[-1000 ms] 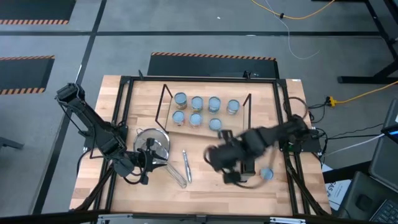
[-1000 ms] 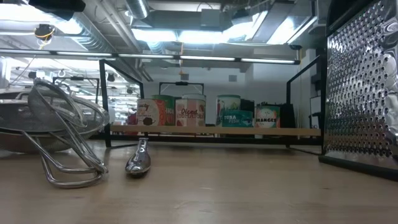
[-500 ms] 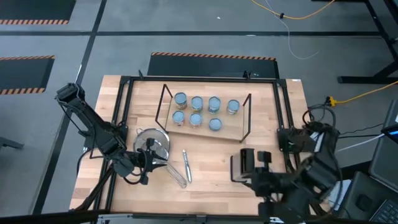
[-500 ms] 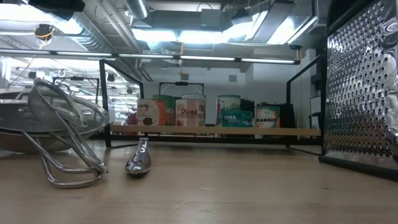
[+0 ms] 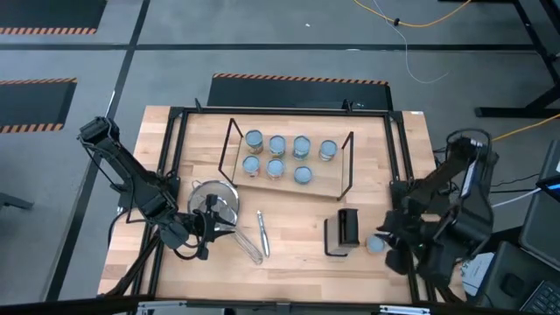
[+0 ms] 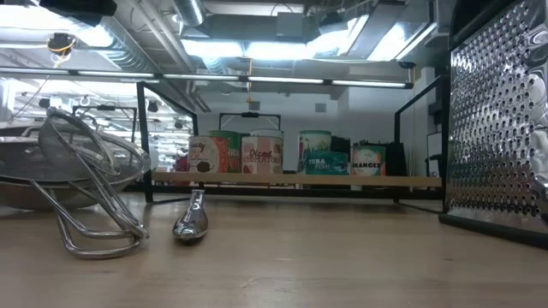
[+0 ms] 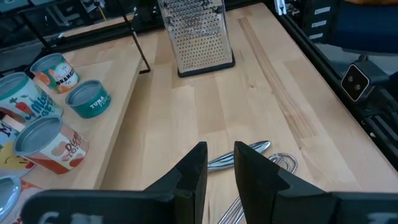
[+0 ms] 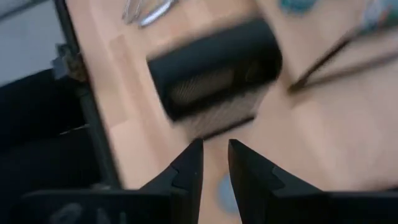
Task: Pick and place cans onto a shelf
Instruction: Put the yellow can on the shelf aligned with the other green can, then return to Home Position
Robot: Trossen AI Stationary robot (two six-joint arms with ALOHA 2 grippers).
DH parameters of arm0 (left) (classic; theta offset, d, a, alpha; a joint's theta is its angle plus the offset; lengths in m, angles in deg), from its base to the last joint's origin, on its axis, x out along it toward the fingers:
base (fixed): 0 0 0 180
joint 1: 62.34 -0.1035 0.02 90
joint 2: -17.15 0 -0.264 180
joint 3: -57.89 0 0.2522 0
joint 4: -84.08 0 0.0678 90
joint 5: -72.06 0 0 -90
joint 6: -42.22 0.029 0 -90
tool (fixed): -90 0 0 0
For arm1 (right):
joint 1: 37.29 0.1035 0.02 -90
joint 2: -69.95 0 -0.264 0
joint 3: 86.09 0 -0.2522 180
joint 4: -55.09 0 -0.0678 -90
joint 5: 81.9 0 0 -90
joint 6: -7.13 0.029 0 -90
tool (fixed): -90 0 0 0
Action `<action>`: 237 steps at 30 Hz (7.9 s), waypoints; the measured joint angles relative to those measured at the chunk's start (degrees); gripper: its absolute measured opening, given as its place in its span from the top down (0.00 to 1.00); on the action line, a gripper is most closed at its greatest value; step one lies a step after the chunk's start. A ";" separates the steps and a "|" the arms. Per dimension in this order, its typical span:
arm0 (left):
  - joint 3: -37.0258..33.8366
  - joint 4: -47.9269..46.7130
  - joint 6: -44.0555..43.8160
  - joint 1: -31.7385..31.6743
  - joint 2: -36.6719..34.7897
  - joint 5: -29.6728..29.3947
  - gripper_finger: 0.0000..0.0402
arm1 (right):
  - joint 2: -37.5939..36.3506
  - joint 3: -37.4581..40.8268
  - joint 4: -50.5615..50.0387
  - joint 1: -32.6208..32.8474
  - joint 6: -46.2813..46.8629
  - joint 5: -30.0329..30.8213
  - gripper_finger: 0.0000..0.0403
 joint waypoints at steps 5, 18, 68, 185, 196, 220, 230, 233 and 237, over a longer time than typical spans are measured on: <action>-0.02 0.00 0.41 -0.02 0.00 0.00 0.82 | -6.49 11.39 10.05 4.43 13.54 -4.44 0.80; -0.02 -0.04 0.46 -0.02 0.00 0.00 0.82 | -5.74 33.19 29.81 5.20 29.33 -16.44 0.80; -0.02 -0.02 0.23 0.00 0.00 0.00 0.82 | 2.20 47.61 44.32 -5.33 31.80 -18.19 0.80; 0.00 -0.04 0.24 -0.22 0.02 -0.02 0.82 | -1.44 39.31 49.26 -65.83 -84.53 -34.22 0.85; -0.01 -0.04 0.25 -0.22 0.02 -0.02 0.82 | -1.44 39.29 49.30 -65.83 -84.52 -34.19 0.85; -0.02 -0.04 0.24 -0.24 0.00 -0.02 0.82 | -1.54 1.30 23.53 -65.59 -79.08 -34.25 0.85; -0.02 -0.02 -0.07 -0.22 0.00 -0.02 0.82 | -12.07 -4.53 17.01 -61.04 -78.47 -29.52 0.85; -0.02 -0.02 -0.07 -0.22 0.00 -0.02 0.82 | -16.89 1.30 20.31 -59.09 -76.63 -27.30 0.85; -0.02 -0.02 -0.11 -0.21 0.00 -0.02 0.82 | -23.71 12.44 28.19 -56.98 -75.16 -26.15 0.85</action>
